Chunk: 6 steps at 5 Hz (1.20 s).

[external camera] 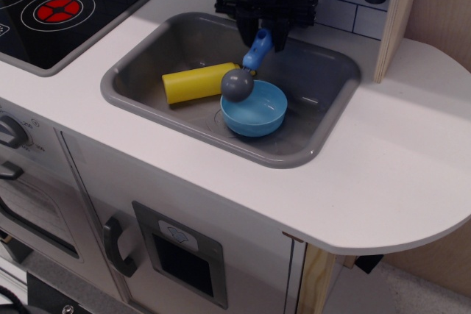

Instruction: Take spoon out of bowl sink

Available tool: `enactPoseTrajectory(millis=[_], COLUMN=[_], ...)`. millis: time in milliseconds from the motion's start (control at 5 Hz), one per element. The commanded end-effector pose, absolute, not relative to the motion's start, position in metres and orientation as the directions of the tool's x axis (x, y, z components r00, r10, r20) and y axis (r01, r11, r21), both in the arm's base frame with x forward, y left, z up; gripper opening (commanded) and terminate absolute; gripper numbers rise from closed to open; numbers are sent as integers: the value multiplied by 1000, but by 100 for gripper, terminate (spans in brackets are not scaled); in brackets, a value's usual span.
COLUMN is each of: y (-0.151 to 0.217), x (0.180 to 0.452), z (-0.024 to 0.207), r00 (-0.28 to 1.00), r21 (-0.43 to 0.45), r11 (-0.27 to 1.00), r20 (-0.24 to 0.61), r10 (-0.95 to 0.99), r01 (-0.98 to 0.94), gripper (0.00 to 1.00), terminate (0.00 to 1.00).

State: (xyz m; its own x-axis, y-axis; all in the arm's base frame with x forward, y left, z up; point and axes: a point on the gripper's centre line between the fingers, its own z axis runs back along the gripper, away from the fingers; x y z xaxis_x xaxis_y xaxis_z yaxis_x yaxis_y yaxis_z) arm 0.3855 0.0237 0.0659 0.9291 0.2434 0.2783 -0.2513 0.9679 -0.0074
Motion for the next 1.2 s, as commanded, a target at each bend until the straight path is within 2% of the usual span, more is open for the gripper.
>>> enactPoseTrajectory(millis=[0,400,800,1000], y=[-1,-23,-37,-44], x=[370,354,356,359], z=[73,49,36,29], r00=[932,944,952,945], r21=[-5,-47,-73,-84], r11=[965,977,977,972], r20=[259,249,221,226], r10=[253,214,211,235], r01=[-261,-209,-200,-222], gripper=[0,0,0,100], terminate=[0,0,0,0])
